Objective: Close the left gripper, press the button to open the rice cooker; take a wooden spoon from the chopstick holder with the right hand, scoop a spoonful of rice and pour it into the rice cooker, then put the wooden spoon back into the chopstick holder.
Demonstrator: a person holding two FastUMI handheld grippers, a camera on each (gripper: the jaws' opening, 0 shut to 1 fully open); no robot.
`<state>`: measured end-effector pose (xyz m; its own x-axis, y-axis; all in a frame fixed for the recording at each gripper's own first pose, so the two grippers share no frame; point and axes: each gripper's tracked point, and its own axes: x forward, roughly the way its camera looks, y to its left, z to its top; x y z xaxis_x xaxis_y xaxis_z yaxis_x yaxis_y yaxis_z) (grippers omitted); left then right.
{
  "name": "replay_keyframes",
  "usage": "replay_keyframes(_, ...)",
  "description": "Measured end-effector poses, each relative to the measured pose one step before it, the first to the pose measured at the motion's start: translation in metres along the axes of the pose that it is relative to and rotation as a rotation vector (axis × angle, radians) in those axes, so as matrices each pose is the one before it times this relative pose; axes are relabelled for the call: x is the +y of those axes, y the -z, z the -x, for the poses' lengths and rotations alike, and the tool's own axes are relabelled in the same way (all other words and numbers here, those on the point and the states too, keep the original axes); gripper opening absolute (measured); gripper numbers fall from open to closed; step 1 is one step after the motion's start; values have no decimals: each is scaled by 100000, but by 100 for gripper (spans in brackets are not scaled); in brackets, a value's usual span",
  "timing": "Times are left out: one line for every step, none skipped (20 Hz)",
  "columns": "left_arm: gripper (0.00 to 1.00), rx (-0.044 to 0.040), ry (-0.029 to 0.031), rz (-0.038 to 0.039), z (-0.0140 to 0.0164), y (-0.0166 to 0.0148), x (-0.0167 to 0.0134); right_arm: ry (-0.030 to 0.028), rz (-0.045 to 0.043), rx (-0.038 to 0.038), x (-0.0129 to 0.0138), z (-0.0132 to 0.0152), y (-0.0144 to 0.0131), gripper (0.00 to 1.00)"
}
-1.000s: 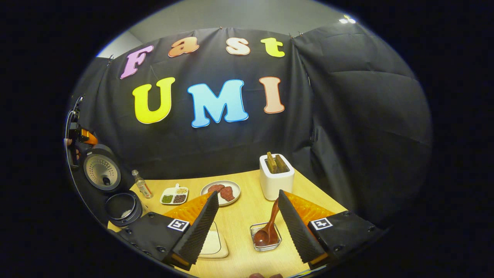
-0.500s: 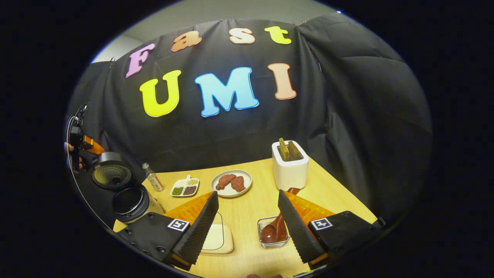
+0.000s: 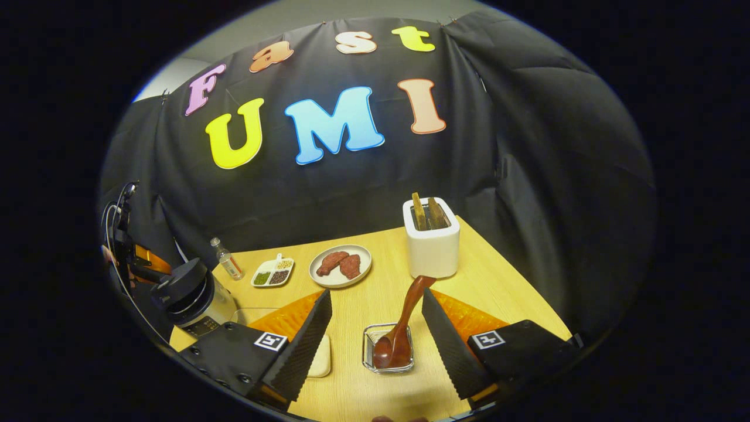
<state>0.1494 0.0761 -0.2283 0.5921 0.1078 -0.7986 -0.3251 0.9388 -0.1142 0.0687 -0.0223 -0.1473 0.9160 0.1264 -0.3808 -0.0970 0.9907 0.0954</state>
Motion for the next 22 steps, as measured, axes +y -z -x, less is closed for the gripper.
replay_keyframes(98, 712, -1270, -2609, -391, 465, -148, -153, -1113, 1574, -416, -35, 460, 98)
replay_keyframes(98, 821, -815, -2722, -239, 561, -47, 717, -826, 2004, -426, 98, 577, 98)
replay_keyframes(96, 1816, -562, -2409, -440, 661, -87, 1089, -924, 1855, -325, 203, 493, 98)
replay_keyframes(98, 2357, -1615, -1429, -428, 794, 29, -1141, -818, 168, 315, 311, 264, 98)
replay_keyframes(98, -1189, -1516, -2133, -83, -249, 158, -1161, 106, 46, 424, 270, 210, 98)
replay_keyframes(98, -1672, -847, -2285, -132, -136, -20, -955, 1425, 969, 240, 13, 512, 98)
replay_keyframes(96, 1663, -284, 470, 317, 240, -103, -1374, 2052, 969, 88, -57, 251, 98)
replay_keyframes(96, -1347, 316, 1112, -248, -274, -313, -955, 1610, 150, -47, -19, -96, 98)
replay_keyframes(97, 1021, 308, 757, -9, 433, -34, -1549, 827, -57, 12, 82, -166, 98)
replay_keyframes(97, -998, 35, -54, 0, -78, 117, -1734, 301, 154, 97, 48, -78, 98)
replay_keyframes(97, -288, -369, -228, 86, 92, 207, -1398, 408, 318, 67, -4, 20, 98)
replay_keyframes(98, -1172, -222, 73, -131, 48, 117, -1200, 592, 303, -85, 81, 95, 98)
replay_keyframes(98, 466, -363, 784, -184, 294, -37, -1163, 691, 146, -32, 16, 136, 98)
replay_keyframes(97, 225, -527, -326, -33, 392, -191, -1244, 805, 91, -52, 136, 48, 98)
replay_keyframes(99, -1519, -629, -442, -15, 55, -4, -1408, 1042, 382, -119, 178, 223, 98)
replay_keyframes(97, 266, -609, 995, -258, 122, -14, -1394, 1466, 171, -210, 249, -4, 98)
replay_keyframes(98, -1724, -727, 1456, 190, -403, 19, -785, 1620, 178, -417, 190, 149, 98)
replay_keyframes(99, -1887, -1038, 928, -26, -66, 187, -871, 1406, 1, -481, 287, -22, 98)
replay_keyframes(98, -3078, -1267, -27, 126, -214, 18, -641, 1040, -226, -463, 169, 51, 98)
replay_keyframes(97, -1654, -3069, -104, 209, 272, 206, -421, 800, -100, -571, 131, -41, 98)
replay_keyframes(96, -1962, -4393, 981, 565, 207, 111, -79, 482, 78, -665, 53, -5, 98)
replay_keyframes(98, -1912, -1194, -713, 1035, 597, -647, -21, 2, -12, -581, -13, -144, 98)
